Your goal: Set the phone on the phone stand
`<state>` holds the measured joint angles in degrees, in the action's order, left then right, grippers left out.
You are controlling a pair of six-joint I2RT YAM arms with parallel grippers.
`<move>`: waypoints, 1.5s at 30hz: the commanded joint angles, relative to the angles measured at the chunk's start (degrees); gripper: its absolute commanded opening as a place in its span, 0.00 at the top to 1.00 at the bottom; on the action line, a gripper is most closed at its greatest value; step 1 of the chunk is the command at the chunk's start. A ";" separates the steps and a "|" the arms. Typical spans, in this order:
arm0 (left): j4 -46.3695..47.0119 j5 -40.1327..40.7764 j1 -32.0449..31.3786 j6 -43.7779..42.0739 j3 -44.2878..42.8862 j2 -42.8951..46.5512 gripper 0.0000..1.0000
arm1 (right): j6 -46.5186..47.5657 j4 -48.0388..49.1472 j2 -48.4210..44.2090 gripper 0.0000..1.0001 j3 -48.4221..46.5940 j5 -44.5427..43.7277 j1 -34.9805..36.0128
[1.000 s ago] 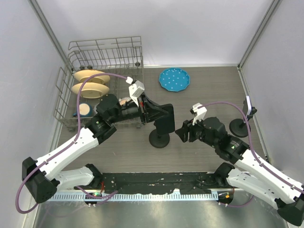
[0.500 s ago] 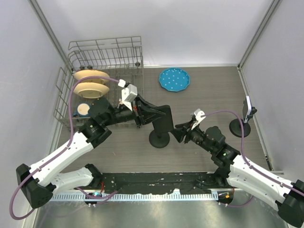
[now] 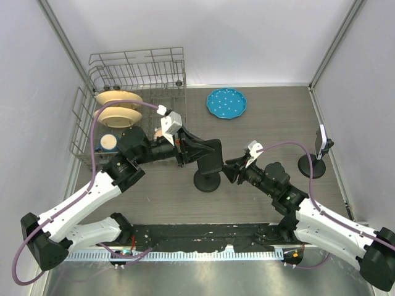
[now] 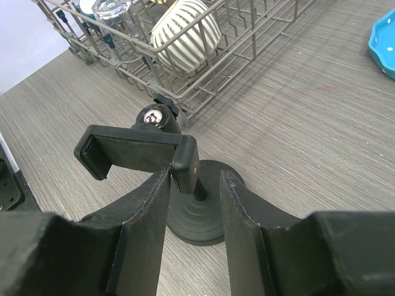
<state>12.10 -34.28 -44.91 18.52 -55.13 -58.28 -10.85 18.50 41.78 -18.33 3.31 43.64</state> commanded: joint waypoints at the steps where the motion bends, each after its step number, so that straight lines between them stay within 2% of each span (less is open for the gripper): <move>1: 4.07 0.45 -0.18 -1.12 -2.35 2.30 1.00 | 0.83 3.82 0.49 0.56 -1.36 0.29 -0.04; 7: 4.07 0.36 -0.18 -1.12 -2.43 2.03 1.00 | 0.92 6.19 2.43 0.59 -1.80 0.55 -0.04; 10: 4.07 0.36 -0.18 -1.12 -2.35 1.86 1.00 | 1.18 6.81 3.75 0.64 -2.15 0.99 -0.04; 13: 3.99 0.36 -0.18 -1.12 -2.26 1.68 1.00 | 1.18 7.43 3.84 0.73 -2.24 1.08 -0.04; 16: 3.90 0.18 -0.18 -1.21 -2.35 1.33 1.00 | 1.36 7.08 3.05 0.85 -2.24 1.52 -0.04; 17: 3.99 0.01 -0.18 -1.21 -2.35 0.98 1.00 | 1.19 6.90 2.70 0.93 -2.24 1.70 -0.04; 19: 3.99 -0.34 -0.18 -1.21 -2.35 0.71 1.00 | 1.18 6.46 1.99 0.99 -2.42 1.79 -0.04; 27: 6.70 -2.71 -0.10 -0.60 -1.82 -1.48 1.00 | 1.18 2.33 2.43 0.99 -5.13 2.75 0.04; 32: 10.66 -15.53 -0.27 2.30 -5.94 -11.23 1.00 | 3.37 0.66 4.10 0.99 -6.63 4.42 -0.22; 33: 11.88 -18.94 -0.27 2.57 -6.30 -12.11 1.00 | 3.64 0.83 4.27 0.99 -6.72 6.69 -0.48; 35: 17.05 -20.64 -0.45 2.13 -5.34 -13.34 1.00 | 3.64 1.01 4.62 0.99 -7.07 9.42 -2.23; 40: 25.58 -25.12 -0.62 -2.26 -1.82 -14.75 1.00 | 0.57 3.11 8.57 0.99 -8.48 23.63 -8.56; 45: 27.10 -29.77 -0.62 -2.63 -3.65 -18.96 1.00 | -2.07 5.93 9.81 0.99 -8.56 30.17 -13.40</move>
<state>29.30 -57.67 -45.28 16.84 -56.18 -74.96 -9.21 17.89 51.35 -23.97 23.59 32.23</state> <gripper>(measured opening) 0.190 0.130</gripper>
